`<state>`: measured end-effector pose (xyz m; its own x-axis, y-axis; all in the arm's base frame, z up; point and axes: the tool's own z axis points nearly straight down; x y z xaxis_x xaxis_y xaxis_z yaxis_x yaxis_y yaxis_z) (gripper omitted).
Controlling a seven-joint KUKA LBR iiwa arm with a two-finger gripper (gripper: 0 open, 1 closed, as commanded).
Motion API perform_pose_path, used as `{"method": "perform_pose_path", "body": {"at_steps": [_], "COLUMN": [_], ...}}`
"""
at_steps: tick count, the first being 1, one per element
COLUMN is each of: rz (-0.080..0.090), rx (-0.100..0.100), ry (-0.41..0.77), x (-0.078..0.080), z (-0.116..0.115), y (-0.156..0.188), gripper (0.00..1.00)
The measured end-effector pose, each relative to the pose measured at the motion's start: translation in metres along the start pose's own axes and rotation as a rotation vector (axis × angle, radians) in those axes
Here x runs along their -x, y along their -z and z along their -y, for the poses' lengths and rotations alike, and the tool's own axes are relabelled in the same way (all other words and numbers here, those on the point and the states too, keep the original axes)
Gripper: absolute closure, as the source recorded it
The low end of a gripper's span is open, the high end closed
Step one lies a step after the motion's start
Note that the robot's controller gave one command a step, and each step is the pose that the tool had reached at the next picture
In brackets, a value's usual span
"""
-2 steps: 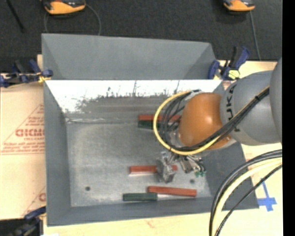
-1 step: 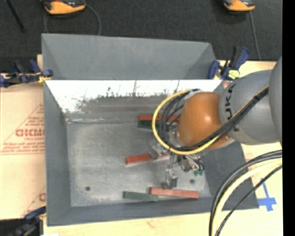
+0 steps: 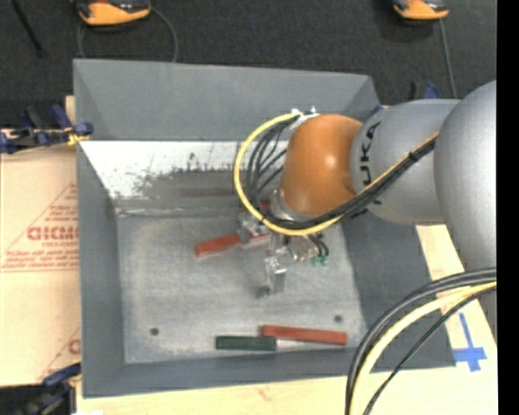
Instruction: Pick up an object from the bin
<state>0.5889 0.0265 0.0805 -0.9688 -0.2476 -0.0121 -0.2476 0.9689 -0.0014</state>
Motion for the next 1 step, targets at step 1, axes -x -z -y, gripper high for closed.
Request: {"method": "perform_pose_path", "body": {"at_steps": [1], "rz": [-0.002], "rx": [0.002], "ry": [-0.175], "x": [0.0654], "z": [-0.0193], "y": [-0.0062], "gripper": [0.0]}}
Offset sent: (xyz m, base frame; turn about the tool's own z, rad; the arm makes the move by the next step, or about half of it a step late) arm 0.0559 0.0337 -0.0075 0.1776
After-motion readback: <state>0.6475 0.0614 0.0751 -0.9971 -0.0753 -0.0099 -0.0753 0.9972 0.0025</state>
